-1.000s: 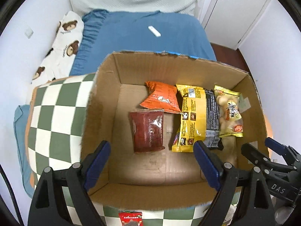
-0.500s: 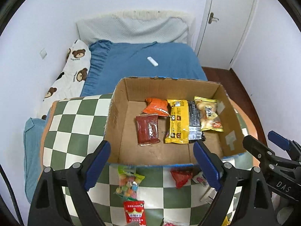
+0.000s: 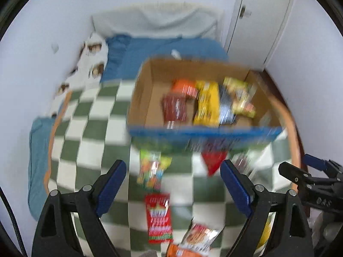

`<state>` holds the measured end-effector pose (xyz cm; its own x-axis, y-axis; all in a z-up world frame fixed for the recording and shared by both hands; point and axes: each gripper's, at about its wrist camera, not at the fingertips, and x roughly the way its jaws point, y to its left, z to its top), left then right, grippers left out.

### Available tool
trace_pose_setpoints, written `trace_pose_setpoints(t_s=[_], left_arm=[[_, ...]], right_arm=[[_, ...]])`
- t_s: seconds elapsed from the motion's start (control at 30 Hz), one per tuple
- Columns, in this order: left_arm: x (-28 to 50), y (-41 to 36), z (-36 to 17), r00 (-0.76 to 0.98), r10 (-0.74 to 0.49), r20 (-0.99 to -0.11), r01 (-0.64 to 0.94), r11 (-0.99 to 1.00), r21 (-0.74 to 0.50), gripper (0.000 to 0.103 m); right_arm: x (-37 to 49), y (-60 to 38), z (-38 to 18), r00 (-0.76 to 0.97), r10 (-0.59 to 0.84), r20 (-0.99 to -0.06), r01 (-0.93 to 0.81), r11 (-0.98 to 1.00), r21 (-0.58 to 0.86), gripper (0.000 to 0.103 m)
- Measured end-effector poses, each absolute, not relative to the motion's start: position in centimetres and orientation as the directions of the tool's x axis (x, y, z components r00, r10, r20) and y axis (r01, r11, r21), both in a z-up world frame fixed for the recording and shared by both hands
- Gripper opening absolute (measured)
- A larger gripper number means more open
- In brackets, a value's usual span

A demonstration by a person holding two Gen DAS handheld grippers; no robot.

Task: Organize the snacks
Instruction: 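Grasp the red spicy strip packet with left tool while right tool grasps white packet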

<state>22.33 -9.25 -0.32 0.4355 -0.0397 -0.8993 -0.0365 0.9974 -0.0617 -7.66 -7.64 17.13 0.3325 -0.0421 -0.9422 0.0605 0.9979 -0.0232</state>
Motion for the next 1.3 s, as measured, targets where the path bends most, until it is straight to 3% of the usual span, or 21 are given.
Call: trace_pose_setpoints(t_s=[0.17, 0.3, 0.33, 0.4, 0.43, 0.57, 0.63, 0.8, 0.93, 1.1, 1.3], left_arm=[[20.3, -8.3, -8.5, 0.259, 0.006, -0.966, -0.062, 0.998, -0.01, 0.09], [19.1, -7.8, -13.8, 0.132, 0.042, -0.99, -0.07, 0.997, 0.033, 0.09], [18.9, -7.6, -14.8, 0.11, 0.042, -0.993, -0.075, 0.997, 0.034, 0.09], [18.6, -7.3, -16.4, 0.074, 0.04, -0.996, -0.085, 0.996, 0.034, 0.09], [18.5, -7.2, -16.9, 0.061, 0.038, -0.997, -0.084, 0.996, 0.033, 0.09], [18.6, -7.2, -19.8, -0.05, 0.021, -0.999, -0.072, 0.997, 0.025, 0.09], [18.6, -7.2, -21.1, -0.1, 0.011, -0.995, -0.069, 0.997, 0.018, 0.09], [18.6, -7.9, -21.9, -0.098, 0.022, -0.995, -0.036, 0.999, 0.025, 0.089], [18.5, -8.3, -21.0, -0.066, 0.024, -0.998, -0.025, 0.999, 0.026, 0.051], [19.1, -8.9, -19.7, -0.04, 0.011, -0.999, -0.023, 1.0, 0.012, 0.048], [18.8, -9.4, -20.5, -0.09, 0.008, -0.996, 0.001, 1.0, 0.008, 0.055]], right_arm=[[-8.5, -10.2, 8.3, 0.11, -0.144, -0.983, 0.049, 0.989, -0.14, 0.096], [-8.8, -11.0, 5.2, 0.06, -0.17, -0.984, 0.054, 0.985, -0.167, 0.095], [-8.9, -11.1, 4.5, 0.05, -0.189, -0.981, 0.051, 0.981, -0.186, 0.093], [-9.1, -11.3, 3.4, 0.026, -0.204, -0.979, 0.069, 0.977, -0.202, 0.078], [-9.2, -11.6, 3.0, 0.009, -0.189, -0.982, 0.1, 0.977, -0.187, 0.075], [-9.7, -13.2, 2.7, -0.004, 0.103, -0.995, 0.293, 0.951, 0.097, 0.075], [-9.6, -12.9, 3.2, 0.008, 0.103, -0.995, 0.273, 0.957, 0.101, 0.076], [-9.4, -11.3, 2.7, -0.003, -0.022, -1.0, 0.168, 0.986, -0.023, 0.076], [-10.2, -10.7, 3.0, 0.044, -0.069, -0.997, 0.142, 0.988, -0.062, 0.064], [-11.5, -10.0, 3.5, 0.051, 0.034, -0.998, 0.182, 0.982, 0.043, 0.063], [-11.6, -8.7, 2.7, 0.02, 0.001, -1.0, 0.152, 0.988, 0.004, 0.067]])
